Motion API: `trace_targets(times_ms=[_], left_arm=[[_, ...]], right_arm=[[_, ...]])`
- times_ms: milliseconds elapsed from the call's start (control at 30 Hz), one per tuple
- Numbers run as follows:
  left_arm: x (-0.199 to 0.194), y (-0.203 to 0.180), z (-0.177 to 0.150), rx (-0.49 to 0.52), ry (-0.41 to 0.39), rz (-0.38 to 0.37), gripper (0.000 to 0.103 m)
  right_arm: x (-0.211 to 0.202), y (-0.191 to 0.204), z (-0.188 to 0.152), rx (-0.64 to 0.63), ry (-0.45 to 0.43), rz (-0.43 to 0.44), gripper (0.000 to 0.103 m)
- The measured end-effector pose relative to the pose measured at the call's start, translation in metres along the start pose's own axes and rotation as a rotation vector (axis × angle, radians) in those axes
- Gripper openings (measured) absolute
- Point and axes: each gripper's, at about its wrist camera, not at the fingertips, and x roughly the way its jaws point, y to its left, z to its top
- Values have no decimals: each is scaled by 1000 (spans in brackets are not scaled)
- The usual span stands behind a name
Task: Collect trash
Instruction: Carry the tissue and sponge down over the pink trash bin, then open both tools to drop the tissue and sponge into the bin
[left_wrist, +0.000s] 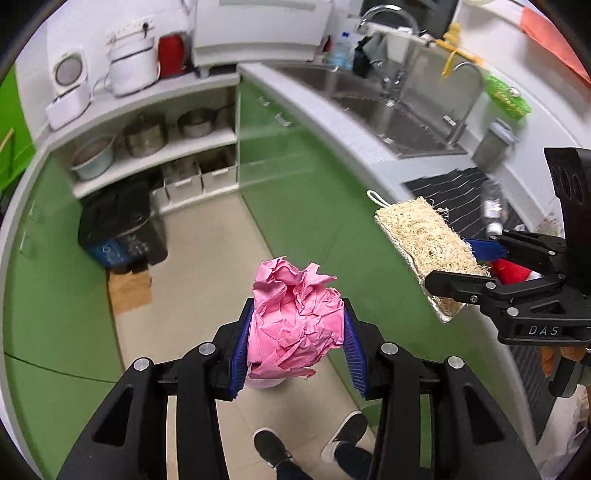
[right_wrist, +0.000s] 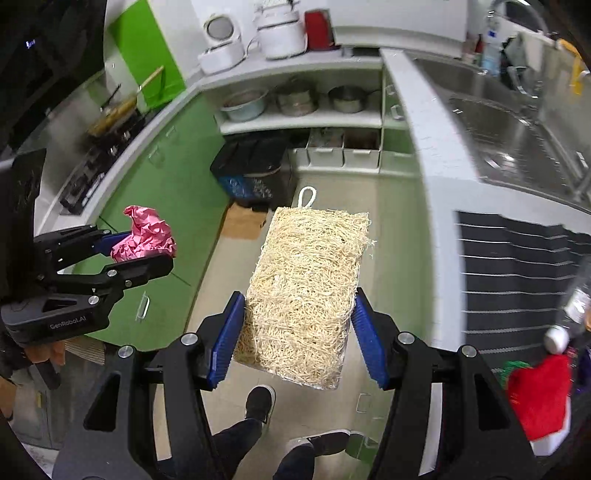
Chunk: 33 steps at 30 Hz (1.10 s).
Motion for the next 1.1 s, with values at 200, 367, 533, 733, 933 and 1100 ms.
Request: trace_targets(times_ms=[200, 367, 533, 733, 933, 1100], left_arm=[[72, 46, -23, 10, 53, -26, 43], [164, 76, -63, -10, 94, -48, 43], [250, 96, -106, -36, 137, -71, 43], [289, 116, -131, -79, 133, -49, 97], [291, 128, -138, -109, 140, -24, 97], [275, 143, -142, -148, 128, -13, 97]], right_arm=[[88, 8, -13, 18, 63, -9, 58], [174, -7, -42, 34, 95, -31, 58], [233, -27, -74, 53, 123, -42, 58], [275, -39, -98, 63, 149, -43, 58], [295, -35, -101, 55, 168, -30, 58], [312, -23, -101, 28, 188, -1, 58]])
